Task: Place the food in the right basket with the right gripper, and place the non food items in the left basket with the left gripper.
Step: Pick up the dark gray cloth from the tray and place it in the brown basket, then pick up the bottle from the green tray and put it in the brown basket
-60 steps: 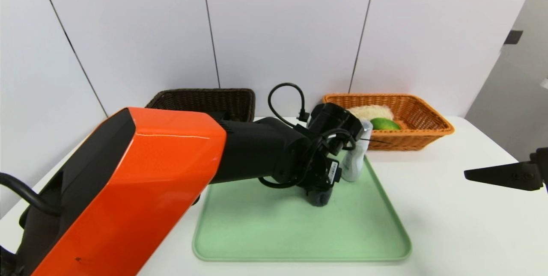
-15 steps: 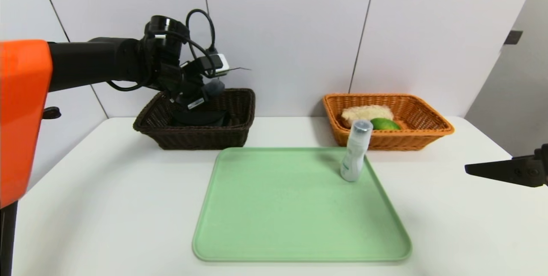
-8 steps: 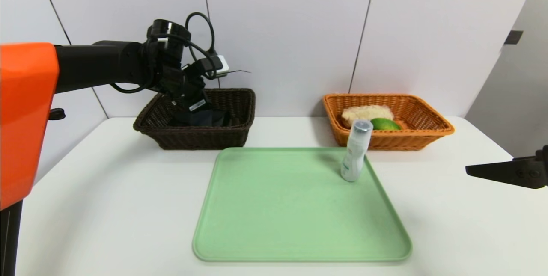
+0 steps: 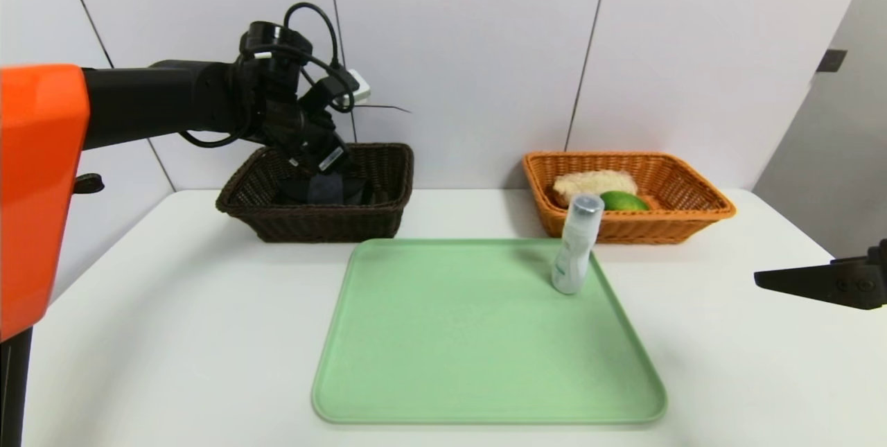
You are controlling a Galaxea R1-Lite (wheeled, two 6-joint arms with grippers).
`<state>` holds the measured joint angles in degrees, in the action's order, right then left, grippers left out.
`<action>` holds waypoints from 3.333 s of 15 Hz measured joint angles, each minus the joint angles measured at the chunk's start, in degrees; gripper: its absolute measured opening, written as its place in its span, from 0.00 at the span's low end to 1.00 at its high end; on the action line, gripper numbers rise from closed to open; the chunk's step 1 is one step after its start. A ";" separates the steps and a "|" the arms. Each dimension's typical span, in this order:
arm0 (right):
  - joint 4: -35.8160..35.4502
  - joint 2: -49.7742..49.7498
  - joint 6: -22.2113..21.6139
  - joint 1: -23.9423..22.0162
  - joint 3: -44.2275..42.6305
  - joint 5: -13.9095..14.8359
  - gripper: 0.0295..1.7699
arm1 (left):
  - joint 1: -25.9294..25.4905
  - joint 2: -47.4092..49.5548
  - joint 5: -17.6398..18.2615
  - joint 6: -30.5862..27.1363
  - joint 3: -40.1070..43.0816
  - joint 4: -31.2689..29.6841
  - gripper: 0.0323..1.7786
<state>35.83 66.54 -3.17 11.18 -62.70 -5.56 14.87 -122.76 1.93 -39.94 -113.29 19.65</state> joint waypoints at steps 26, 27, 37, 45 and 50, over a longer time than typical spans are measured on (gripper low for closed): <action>-0.02 -0.33 0.37 -3.63 0.11 0.18 0.96 | 23.52 4.40 28.68 28.39 33.79 -41.91 0.95; 0.02 -0.22 0.37 -3.63 0.11 0.24 0.96 | 23.55 3.50 28.70 28.33 33.96 -43.02 0.95; 0.28 0.09 0.37 -3.63 0.21 0.57 0.96 | 26.88 -5.28 28.83 29.17 30.84 -49.01 0.95; 0.22 0.05 0.43 -3.38 0.44 0.60 0.96 | 27.29 -7.45 36.17 33.02 27.10 -48.99 0.95; 0.17 0.02 0.43 -3.35 0.38 0.61 0.96 | 27.36 -10.20 36.52 32.96 22.49 -48.99 0.95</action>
<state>36.00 66.56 -2.74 7.83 -62.32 -4.95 42.23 -132.96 38.45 -6.97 -90.80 -29.34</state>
